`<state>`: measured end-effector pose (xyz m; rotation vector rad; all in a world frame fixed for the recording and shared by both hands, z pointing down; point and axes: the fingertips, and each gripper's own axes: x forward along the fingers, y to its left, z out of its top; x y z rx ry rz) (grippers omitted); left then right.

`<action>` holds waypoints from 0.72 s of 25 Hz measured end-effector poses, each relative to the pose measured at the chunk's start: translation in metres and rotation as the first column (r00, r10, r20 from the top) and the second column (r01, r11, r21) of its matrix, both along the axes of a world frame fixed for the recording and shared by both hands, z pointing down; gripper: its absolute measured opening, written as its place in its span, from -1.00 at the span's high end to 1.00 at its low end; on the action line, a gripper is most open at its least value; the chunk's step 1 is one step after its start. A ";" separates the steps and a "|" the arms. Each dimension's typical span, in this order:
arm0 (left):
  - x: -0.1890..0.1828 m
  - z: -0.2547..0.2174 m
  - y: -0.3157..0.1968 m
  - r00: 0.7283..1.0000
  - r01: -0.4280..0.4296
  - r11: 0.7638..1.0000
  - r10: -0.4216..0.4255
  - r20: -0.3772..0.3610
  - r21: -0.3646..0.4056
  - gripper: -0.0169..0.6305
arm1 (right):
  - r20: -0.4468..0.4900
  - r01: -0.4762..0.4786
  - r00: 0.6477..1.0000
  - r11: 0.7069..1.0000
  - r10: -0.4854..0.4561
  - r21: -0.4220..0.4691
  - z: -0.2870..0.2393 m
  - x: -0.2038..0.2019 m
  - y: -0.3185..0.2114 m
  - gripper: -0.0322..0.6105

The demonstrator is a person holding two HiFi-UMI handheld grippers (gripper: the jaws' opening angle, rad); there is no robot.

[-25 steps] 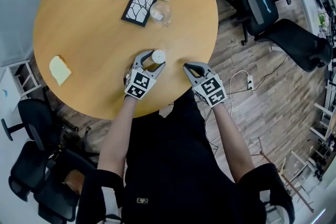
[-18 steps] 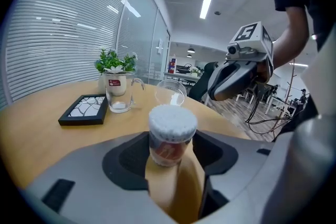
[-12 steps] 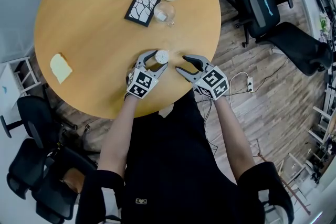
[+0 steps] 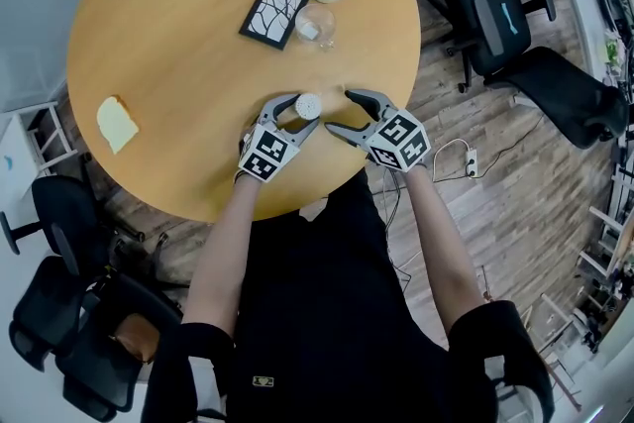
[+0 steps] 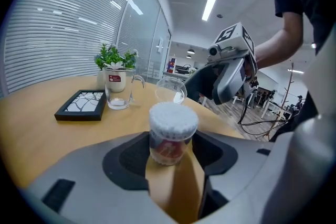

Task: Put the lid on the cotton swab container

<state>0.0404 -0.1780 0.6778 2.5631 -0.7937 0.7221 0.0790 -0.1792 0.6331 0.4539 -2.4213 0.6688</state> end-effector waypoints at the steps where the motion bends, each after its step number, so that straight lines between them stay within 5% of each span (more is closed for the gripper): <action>1: 0.000 0.000 0.000 1.000 -0.002 1.000 0.002 0.004 0.003 0.16 | 0.004 -0.001 1.000 1.000 0.001 0.004 -0.001 -0.001 0.000 -0.05; 18: 0.000 0.000 0.001 0.999 -0.010 1.000 0.009 0.032 0.019 0.16 | -0.040 0.135 0.991 0.980 -0.130 0.145 -0.022 -0.024 0.019 -0.05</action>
